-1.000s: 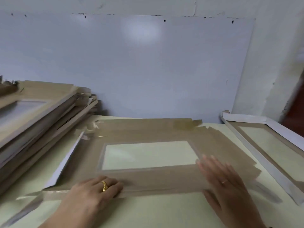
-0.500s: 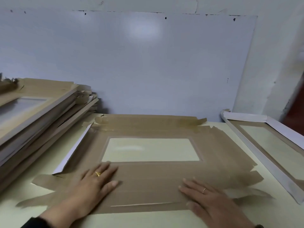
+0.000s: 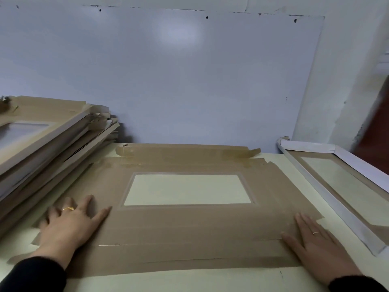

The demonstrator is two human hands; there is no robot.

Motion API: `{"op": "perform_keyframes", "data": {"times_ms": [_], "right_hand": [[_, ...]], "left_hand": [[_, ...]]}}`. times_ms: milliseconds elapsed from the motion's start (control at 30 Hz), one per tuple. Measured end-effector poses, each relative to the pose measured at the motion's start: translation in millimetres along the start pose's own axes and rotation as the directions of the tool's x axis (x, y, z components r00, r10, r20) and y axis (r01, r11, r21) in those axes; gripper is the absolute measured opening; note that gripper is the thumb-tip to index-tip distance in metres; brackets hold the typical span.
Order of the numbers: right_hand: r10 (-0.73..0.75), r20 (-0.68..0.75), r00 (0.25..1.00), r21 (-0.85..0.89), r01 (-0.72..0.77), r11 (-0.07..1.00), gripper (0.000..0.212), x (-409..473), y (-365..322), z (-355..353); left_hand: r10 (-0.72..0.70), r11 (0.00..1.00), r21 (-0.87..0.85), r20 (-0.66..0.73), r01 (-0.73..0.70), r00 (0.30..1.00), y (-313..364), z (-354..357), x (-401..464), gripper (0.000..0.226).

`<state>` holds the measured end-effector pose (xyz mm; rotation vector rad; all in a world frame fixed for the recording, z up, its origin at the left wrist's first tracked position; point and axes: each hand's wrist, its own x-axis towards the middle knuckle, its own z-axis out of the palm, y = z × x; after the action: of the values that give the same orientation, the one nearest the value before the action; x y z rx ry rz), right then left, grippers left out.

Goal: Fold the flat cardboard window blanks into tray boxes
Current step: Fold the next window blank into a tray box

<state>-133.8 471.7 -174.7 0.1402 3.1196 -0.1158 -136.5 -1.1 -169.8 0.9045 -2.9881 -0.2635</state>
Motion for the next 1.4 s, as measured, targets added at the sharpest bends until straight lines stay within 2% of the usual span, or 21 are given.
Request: {"op": "perform_keyframes", "data": {"times_ms": [67,133,200,233,300,333,367,400,433,467,567,667,733,867,933,967,1100,1167,1267,1300,1400], "right_hand": [[0.016,-0.037,0.999,-0.004,-0.016,1.000,0.069,-4,-3,-4],[0.000,-0.078,0.997,-0.031,-0.002,1.000,0.069,-7,-6,-6],[-0.119,-0.132,0.984,-0.071,0.110,0.991,0.072,-10,-9,-13],[-0.208,-0.151,0.966,-0.055,0.202,0.978,0.075,-15,-13,-19],[-0.408,-0.182,0.895,-0.011,0.413,0.911,0.084,-22,-27,-31],[-0.497,-0.235,0.836,-0.026,0.505,0.863,0.082,-26,-32,-34],[-0.571,-0.317,0.757,-0.050,0.588,0.807,0.071,-30,-35,-34],[-0.610,-0.372,0.700,-0.064,0.636,0.769,0.053,-31,-37,-32],[-0.625,-0.376,0.684,-0.054,0.657,0.752,0.041,-31,-37,-30],[-0.627,-0.370,0.685,-0.025,0.667,0.744,0.039,-31,-35,-28],[-0.544,-0.377,0.750,0.076,0.611,0.788,0.035,-30,-27,-25],[-0.478,-0.404,0.780,0.180,0.580,0.794,0.008,-27,-20,-25],[-0.471,-0.392,0.790,0.228,0.580,0.783,0.015,-27,-19,-24],[-0.422,-0.467,0.777,0.134,0.534,0.834,0.011,-30,-26,-24],[-0.384,-0.541,0.748,0.050,0.485,0.873,0.009,-28,-30,-21],[-0.370,-0.575,0.730,0.004,0.455,0.891,0.015,-25,-31,-20],[-0.339,-0.654,0.676,-0.066,0.395,0.916,0.066,-17,-43,-18],[-0.380,-0.651,0.657,-0.085,0.434,0.897,0.067,-19,-59,-21],[-0.534,-0.558,0.636,-0.150,0.555,0.818,0.057,-26,-93,-19],[-0.588,-0.504,0.632,-0.176,0.591,0.787,0.053,-28,-105,-18],[-0.656,-0.340,0.674,-0.166,0.643,0.747,0.050,-29,-128,-13]], "left_hand": [[0.013,0.999,0.043,-0.035,-0.012,0.999,3,-7,-8,0.071],[0.130,0.989,0.094,-0.188,-0.114,0.974,13,-14,-26,0.063],[0.380,0.920,0.049,-0.362,-0.390,0.851,25,-18,-48,0.065],[0.508,0.838,0.000,-0.366,-0.546,0.780,33,-22,-62,0.072],[0.756,0.627,-0.017,-0.226,-0.779,0.614,48,-22,-93,0.073],[0.839,0.524,0.030,-0.192,-0.851,0.510,51,-17,-103,0.066],[0.895,0.431,0.083,-0.163,-0.898,0.415,53,-12,-109,0.057],[0.923,0.377,0.124,-0.137,-0.918,0.360,53,-8,-113,0.053],[0.933,0.353,0.132,-0.117,-0.926,0.339,53,-6,-113,0.053],[0.934,0.340,0.124,-0.164,-0.932,0.318,50,-4,-109,0.054],[0.889,0.395,0.129,-0.302,-0.910,0.343,48,-7,-101,0.064],[0.843,0.441,0.139,-0.404,-0.887,0.355,49,-8,-96,0.060],[0.825,0.455,0.145,-0.440,-0.879,0.355,48,-8,-93,0.052],[0.803,0.483,0.189,-0.485,-0.855,0.346,48,-12,-89,0.054],[0.807,0.494,0.216,-0.474,-0.842,0.352,52,-14,-91,0.043],[0.800,0.512,0.210,-0.469,-0.833,0.374,55,-13,-92,0.046],[0.746,0.627,0.186,-0.423,-0.757,0.514,72,-11,-99,0.068],[0.740,0.657,0.219,-0.374,-0.722,0.560,83,-10,-103,0.067],[0.754,0.646,0.189,-0.305,-0.739,0.582,97,-9,-110,0.047],[0.758,0.645,0.164,-0.269,-0.747,0.595,101,-8,-112,0.047],[0.736,0.676,0.114,-0.150,-0.728,0.660,114,-4,-115,0.071]]}}
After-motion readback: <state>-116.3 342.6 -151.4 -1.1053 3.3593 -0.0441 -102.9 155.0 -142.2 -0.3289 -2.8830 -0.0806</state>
